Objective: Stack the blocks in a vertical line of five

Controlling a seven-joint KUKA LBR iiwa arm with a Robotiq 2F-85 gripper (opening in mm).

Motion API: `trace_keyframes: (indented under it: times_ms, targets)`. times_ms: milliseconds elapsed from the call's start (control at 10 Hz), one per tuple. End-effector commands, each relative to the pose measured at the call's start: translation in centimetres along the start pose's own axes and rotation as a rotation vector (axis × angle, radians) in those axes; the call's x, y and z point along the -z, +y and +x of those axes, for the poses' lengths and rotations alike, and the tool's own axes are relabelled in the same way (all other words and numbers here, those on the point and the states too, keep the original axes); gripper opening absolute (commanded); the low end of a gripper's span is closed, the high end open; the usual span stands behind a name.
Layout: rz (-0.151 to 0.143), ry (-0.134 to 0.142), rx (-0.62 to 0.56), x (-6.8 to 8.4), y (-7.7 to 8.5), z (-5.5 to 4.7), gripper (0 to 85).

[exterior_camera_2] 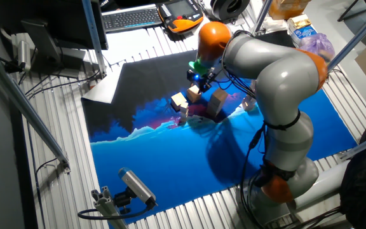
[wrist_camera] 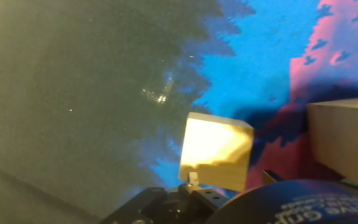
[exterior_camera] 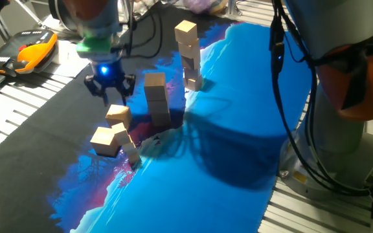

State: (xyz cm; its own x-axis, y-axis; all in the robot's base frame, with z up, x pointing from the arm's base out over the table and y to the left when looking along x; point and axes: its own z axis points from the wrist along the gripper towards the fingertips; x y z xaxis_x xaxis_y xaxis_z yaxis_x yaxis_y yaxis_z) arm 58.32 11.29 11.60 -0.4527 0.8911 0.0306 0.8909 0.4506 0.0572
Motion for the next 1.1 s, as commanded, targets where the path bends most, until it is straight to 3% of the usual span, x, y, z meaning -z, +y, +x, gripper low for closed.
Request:
trace_keyframes:
  times_ms: [0,200,300,400,500,600,1000]
  targets:
    - [-0.001,0.0,-0.003,-0.3,0.2,-0.1,51.0]
    - [-0.01,-0.004,-0.017,-1.4,0.8,-0.3,51.0]
    - [-0.003,-0.025,-0.022,-2.0,1.1,-0.2,68.0]
    - [0.014,-0.057,-0.028,-2.5,1.2,-0.1,68.0]
    - [0.022,-0.07,-0.032,-2.7,1.1,0.0,68.0]
    - [0.035,-0.076,-0.034,-2.8,1.1,0.0,85.0]
    - [0.03,-0.077,-0.04,-3.7,0.7,-0.3,85.0]
